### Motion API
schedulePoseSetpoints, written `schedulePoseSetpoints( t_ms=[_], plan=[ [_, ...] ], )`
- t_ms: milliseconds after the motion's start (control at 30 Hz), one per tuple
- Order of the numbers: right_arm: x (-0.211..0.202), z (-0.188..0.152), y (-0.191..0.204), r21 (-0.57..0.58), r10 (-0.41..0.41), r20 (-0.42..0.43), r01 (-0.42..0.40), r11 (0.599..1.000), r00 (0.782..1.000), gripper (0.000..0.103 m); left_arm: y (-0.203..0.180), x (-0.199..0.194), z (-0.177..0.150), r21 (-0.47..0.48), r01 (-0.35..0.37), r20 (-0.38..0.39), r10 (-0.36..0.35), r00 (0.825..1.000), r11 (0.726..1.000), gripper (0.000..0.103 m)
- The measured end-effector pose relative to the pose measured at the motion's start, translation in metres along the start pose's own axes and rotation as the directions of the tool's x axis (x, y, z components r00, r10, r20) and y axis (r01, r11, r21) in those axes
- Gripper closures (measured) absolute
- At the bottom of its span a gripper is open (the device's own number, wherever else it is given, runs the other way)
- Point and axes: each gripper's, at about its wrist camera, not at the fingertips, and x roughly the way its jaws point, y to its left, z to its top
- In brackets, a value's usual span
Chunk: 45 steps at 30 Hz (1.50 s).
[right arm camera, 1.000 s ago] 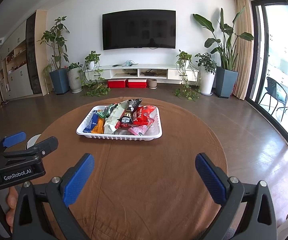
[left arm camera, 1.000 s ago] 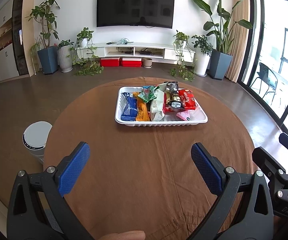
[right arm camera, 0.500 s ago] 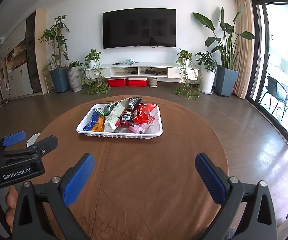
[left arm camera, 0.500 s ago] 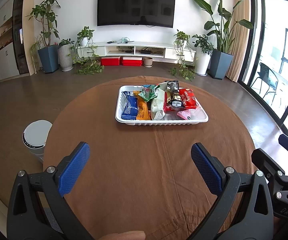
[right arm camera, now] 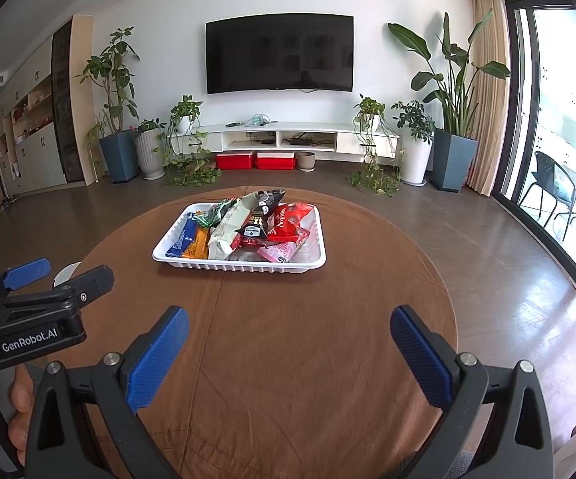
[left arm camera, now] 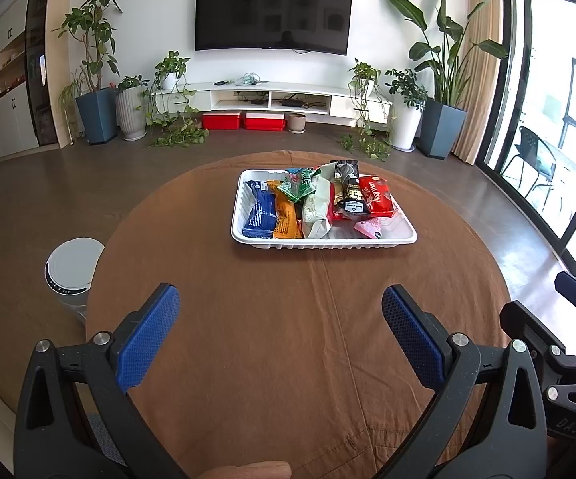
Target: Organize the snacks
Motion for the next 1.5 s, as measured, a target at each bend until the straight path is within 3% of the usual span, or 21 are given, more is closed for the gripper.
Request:
schedulePoseSetpoints(
  t_ms=[1400, 1500],
  plan=[
    [-0.0065, 0.0062, -0.0017, -0.001, 0.001, -0.01, -0.001, 1.0, 1.0, 0.0, -0.004, 0.0081, -0.0059, -0.004, 0.005, -0.018, -0.005, 1.0, 1.0, 0.0],
    [-0.0073, 0.0034, -0.0026, 0.001, 0.006, -0.016, -0.006, 1.0, 1.0, 0.0, -0.0052, 0.0061, -0.009, -0.002, -0.008, 0.007, 0.008, 1.0, 1.0, 0.0]
  ],
)
